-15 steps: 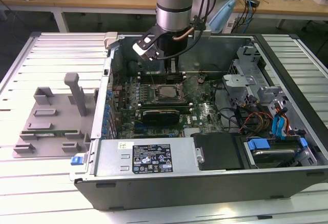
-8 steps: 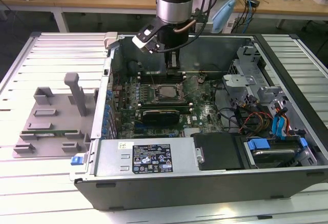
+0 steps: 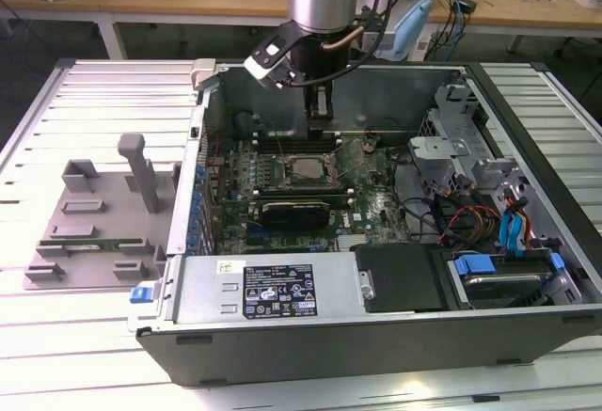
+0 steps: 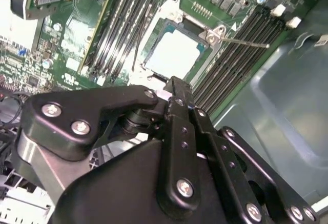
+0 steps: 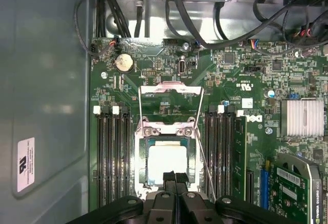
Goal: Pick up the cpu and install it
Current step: 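Close the cpu cover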
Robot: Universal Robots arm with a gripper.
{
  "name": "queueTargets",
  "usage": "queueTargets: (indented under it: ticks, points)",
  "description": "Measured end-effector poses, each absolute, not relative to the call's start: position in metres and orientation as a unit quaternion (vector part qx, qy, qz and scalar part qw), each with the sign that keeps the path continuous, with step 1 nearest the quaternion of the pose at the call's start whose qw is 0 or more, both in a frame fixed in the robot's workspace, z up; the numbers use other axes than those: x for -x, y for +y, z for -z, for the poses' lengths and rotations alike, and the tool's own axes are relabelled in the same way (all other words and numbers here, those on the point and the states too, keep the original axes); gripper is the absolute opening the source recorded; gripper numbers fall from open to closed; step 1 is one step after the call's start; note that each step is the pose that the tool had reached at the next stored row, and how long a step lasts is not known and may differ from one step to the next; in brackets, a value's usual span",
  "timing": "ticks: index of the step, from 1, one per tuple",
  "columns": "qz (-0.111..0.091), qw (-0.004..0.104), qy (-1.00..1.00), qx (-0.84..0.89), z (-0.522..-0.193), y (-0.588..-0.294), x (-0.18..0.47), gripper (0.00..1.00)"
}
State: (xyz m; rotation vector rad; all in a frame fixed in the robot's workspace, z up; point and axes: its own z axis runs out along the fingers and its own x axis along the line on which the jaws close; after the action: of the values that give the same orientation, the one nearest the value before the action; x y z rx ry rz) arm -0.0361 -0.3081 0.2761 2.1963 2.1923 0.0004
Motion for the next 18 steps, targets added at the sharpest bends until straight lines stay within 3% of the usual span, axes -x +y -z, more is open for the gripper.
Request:
queueTargets:
  ticks: [18]
  points:
    - [0.000,0.019,0.706,-0.708,-0.276,-0.308,-0.007,0.11]
